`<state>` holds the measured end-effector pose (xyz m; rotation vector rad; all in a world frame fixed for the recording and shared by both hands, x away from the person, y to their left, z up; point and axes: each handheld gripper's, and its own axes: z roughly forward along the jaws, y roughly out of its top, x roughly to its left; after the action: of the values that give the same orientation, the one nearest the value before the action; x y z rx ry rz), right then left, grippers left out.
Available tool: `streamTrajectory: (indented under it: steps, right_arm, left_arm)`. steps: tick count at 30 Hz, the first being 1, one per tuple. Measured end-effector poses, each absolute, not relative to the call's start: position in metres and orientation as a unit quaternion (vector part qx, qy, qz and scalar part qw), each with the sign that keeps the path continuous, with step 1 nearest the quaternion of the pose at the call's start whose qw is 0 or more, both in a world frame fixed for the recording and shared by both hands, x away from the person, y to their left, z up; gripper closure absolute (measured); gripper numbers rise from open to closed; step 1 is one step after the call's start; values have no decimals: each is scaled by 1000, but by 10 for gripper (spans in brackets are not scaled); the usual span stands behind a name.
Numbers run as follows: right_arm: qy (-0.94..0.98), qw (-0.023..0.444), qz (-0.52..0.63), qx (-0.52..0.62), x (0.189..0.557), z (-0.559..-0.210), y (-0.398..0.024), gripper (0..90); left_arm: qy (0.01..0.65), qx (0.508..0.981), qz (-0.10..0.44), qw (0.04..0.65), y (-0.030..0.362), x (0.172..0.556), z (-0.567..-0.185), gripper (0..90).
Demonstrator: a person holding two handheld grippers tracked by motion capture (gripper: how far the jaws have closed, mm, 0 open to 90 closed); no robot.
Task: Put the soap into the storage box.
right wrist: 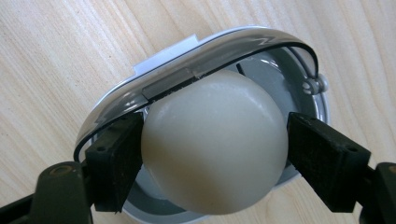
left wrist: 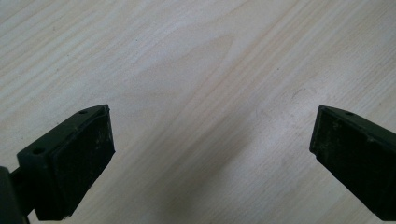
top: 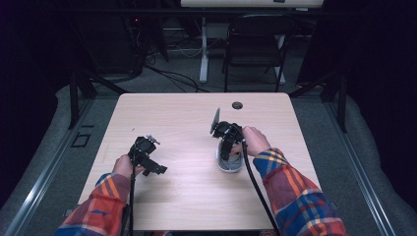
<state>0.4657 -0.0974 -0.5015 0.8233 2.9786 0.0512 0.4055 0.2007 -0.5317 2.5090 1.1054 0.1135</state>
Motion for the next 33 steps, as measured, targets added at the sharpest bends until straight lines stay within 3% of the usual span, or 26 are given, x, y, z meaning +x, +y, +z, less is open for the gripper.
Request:
streamTrajectory:
  steps: [15, 33]
  right_arm:
    - [960, 40, 49, 271, 457, -483, -113, 173]
    - [945, 61, 73, 314, 434, -465, -182, 93]
  left_arm:
    - [395, 896, 41, 199, 201, 405, -532, 0]
    - [397, 895, 43, 198, 200, 405, -532, 0]
